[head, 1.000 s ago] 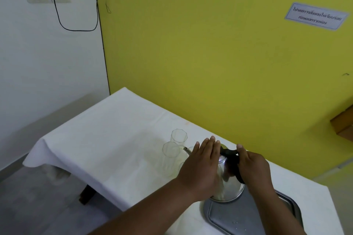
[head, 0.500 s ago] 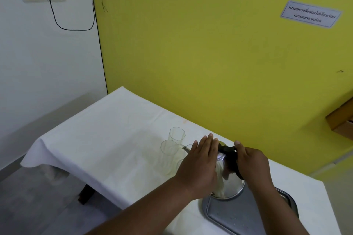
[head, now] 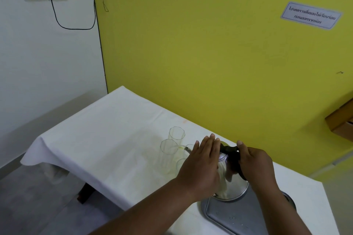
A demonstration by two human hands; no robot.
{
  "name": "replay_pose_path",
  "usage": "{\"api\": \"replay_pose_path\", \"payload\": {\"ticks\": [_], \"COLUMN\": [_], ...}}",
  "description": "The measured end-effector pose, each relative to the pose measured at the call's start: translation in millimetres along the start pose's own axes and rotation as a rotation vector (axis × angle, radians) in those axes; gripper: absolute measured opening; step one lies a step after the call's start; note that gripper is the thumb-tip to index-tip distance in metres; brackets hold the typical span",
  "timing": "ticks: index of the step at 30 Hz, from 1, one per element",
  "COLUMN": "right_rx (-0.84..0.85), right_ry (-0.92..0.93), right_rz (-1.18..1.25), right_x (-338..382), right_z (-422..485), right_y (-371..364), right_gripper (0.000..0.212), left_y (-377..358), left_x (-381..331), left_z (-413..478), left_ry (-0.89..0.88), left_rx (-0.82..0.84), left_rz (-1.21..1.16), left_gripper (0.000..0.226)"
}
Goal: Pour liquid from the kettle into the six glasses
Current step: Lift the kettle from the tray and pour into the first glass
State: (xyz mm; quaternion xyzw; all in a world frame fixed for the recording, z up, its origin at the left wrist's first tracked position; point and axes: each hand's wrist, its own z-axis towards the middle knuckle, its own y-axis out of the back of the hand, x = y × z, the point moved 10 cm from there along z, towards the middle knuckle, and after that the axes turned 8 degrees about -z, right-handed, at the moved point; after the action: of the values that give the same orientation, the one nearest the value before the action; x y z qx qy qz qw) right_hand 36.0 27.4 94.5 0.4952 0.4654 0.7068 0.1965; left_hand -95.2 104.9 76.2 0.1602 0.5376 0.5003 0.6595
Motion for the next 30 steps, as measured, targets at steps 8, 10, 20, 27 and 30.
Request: {"api": "replay_pose_path", "payload": {"ticks": [8,10,20,27,30], "right_rx": [-0.010,-0.018,-0.027,-0.032,-0.032], "right_ry": [-0.009,-0.006,0.006,0.016,0.024], "right_rz": [0.009,0.006,0.005,-0.015,-0.037], "right_x": [-1.4,-0.7,4.1,7.2,8.7], "right_z": [0.1,-0.6,-3.5,-3.5,-2.9], "right_y": [3.8,5.4,14.0,17.5,18.9], "right_gripper": [0.060,0.059,0.059,0.059,0.062], "left_y": [4.6,5.8,8.8,11.3,10.9], "left_x": [-4.7,-5.4,-7.7,-10.1,-10.8], "left_z": [-0.1,-0.2,1.5,3.1,3.7], "left_ry": [-0.016,-0.016,-0.020,-0.025,-0.026], "left_rx": [-0.011,-0.014,-0.020,-0.012,-0.012], "left_rz": [-0.022,-0.028,-0.039,-0.037,-0.042], "left_gripper": [0.079,0.079,0.074,0.074,0.073]}}
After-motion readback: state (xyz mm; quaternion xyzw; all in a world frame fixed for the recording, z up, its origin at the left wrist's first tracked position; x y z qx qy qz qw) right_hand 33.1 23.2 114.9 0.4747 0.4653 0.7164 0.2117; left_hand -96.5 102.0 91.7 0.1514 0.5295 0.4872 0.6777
